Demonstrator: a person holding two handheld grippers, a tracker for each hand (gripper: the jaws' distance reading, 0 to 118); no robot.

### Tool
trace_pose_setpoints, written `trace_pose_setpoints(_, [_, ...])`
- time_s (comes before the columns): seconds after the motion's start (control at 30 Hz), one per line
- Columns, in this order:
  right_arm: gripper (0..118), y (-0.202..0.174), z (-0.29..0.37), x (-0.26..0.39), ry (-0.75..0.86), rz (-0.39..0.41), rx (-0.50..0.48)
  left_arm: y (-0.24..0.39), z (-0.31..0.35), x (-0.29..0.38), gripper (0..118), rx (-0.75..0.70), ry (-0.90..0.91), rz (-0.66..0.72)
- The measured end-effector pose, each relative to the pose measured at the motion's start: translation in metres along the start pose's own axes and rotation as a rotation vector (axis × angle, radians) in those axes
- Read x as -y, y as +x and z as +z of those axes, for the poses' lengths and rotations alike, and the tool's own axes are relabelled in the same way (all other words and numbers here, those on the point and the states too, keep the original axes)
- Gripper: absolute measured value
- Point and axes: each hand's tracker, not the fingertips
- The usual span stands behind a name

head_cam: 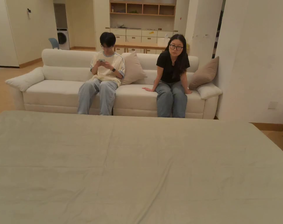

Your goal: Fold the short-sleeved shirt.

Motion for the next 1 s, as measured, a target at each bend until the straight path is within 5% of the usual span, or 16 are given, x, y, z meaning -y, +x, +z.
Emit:
trace_pose_setpoints(0.13, [0, -0.005, -0.003, 0.000, -0.027, 0.012, -0.023, -0.036, -0.035, 0.011, 0, 0.097, -0.115, 0.077])
trace_pose_setpoints(0.2, [0, -0.009, -0.003, -0.009, -0.028, 0.030, -0.030, -0.066, -0.067, 0.016, 0, 0.152, -0.229, 0.230])
trace_pose_setpoints(0.27, [0, -0.008, -0.004, -0.014, -0.025, 0.031, -0.037, -0.091, -0.100, 0.024, 12, 0.214, -0.347, 0.343])
trace_pose_setpoints(0.3, [0, -0.010, -0.003, -0.020, -0.019, 0.031, -0.031, -0.102, -0.118, 0.030, 36, 0.210, -0.426, 0.378])
trace_pose_setpoints(0.33, [0, -0.010, -0.004, -0.022, -0.016, 0.028, -0.028, -0.112, -0.131, 0.035, 86, 0.248, -0.467, 0.421])
trace_pose_setpoints(0.37, [0, -0.011, -0.006, -0.024, -0.013, 0.023, -0.025, -0.115, -0.145, 0.041, 118, 0.328, -0.486, 0.478])
trace_pose_setpoints(0.47, [0, -0.016, -0.009, -0.029, -0.014, 0.010, -0.017, -0.141, -0.175, 0.056, 115, 0.485, -0.584, 0.593])
trace_pose_setpoints(0.57, [0, -0.023, -0.014, -0.030, -0.026, 0.007, -0.012, -0.153, -0.195, 0.082, 117, 0.409, -0.692, 0.700])
trace_pose_setpoints(0.9, [0, -0.036, -0.030, -0.028, -0.061, -0.028, -0.009, -0.104, -0.238, 0.112, 118, 0.532, -0.710, 0.648])
trace_pose_setpoints(1.0, [0, -0.040, -0.034, -0.028, -0.073, -0.023, -0.013, -0.101, -0.251, 0.109, 117, 0.568, -0.753, 0.750])
